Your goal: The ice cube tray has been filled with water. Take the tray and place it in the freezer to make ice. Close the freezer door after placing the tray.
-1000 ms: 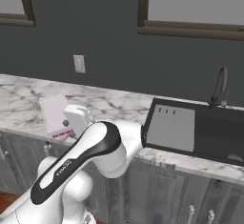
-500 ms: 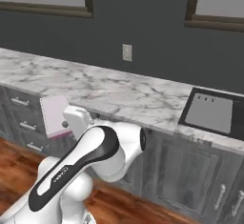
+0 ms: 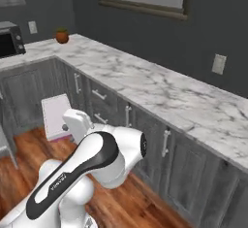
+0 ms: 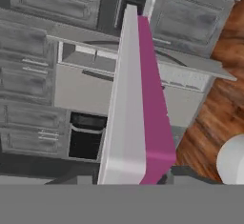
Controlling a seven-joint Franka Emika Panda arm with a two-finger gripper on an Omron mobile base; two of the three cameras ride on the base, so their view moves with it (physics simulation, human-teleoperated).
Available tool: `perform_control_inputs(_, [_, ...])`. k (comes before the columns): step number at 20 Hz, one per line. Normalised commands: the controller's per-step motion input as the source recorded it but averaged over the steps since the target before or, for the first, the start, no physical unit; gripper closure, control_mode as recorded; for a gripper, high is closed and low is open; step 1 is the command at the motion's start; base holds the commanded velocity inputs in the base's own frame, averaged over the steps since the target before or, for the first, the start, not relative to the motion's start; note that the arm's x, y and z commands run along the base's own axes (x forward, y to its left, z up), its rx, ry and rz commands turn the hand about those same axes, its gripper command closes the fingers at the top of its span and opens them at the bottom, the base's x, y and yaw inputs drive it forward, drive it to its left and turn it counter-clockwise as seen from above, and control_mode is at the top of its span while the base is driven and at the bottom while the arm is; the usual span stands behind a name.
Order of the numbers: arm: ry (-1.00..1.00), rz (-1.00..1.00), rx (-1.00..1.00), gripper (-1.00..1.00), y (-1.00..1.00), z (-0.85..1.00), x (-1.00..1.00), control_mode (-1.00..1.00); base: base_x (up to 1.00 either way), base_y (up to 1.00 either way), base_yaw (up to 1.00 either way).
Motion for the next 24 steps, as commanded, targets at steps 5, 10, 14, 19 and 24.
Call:
perform_control_inputs(5, [0.0, 0.0, 0.0, 1.0, 0.0, 0.0, 0.0, 1.0, 0.0, 0.48, 0.63])
perform_control_inputs(10, [0.0, 0.0, 0.0, 1.0, 0.0, 0.0, 0.0, 1.0, 0.02, 0.46, 0.57])
perform_control_inputs(14, [0.0, 0.0, 0.0, 1.0, 0.0, 0.0, 0.0, 1.0, 0.29, 0.45, 0.45])
perform_control_inputs(19, [0.0, 0.0, 0.0, 1.0, 0.0, 0.0, 0.0, 1.0, 0.24, 0.35, 0.26])
perform_control_inputs(24, [0.0, 0.0, 0.0, 1.0, 0.0, 0.0, 0.0, 1.0, 0.23, 0.38, 0.03])
